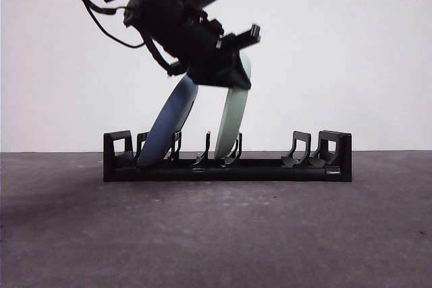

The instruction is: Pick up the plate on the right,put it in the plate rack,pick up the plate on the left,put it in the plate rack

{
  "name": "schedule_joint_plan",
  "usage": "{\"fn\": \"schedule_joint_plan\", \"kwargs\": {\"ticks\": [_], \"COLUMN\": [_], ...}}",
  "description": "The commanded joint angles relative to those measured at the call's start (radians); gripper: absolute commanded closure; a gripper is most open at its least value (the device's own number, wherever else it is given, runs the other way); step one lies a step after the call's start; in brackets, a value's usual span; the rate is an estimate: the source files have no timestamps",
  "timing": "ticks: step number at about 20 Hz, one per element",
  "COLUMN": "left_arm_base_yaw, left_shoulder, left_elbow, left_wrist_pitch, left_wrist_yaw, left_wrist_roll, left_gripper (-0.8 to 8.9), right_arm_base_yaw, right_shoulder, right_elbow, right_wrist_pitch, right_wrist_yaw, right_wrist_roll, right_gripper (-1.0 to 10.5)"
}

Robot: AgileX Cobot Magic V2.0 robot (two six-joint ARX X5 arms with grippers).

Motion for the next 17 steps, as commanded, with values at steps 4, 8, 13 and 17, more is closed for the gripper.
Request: {"fn": "schedule_joint_plan", "kwargs": {"ticks": [4, 8, 13, 17], "left_arm_base_yaw": [0.005, 0.005, -0.005, -0.012], "left_shoulder": [0.036, 0.036, 0.036, 0.036], "left_elbow": [0.006, 0.006, 0.006, 0.006], "left_wrist_pitch": [0.000, -0.020, -0.039, -0.039], "left_wrist_yaw": [-0.034, -0.059, -0.044, -0.044], "left_wrist_roll": [0.021, 0.035, 0.035, 0.035], "left_gripper": [8.22, 8.22, 7.45, 5.88], "right_arm_base_yaw": [0.001, 0.001, 0.001, 0.001], "right_shoulder": [-0.002, -0.002, 0.004, 0.011], "right_elbow": [-0.002, -0.002, -0.002, -0.002], "right_wrist_pitch": [-0.011, -0.011, -0.011, -0.013], "right_wrist_yaw": [-0.003, -0.003, -0.003, -0.003], "right_wrist_roll": [-0.010, -0.012, -0.016, -0.016], "right_gripper": [6.0, 6.0, 6.0, 6.0]}}
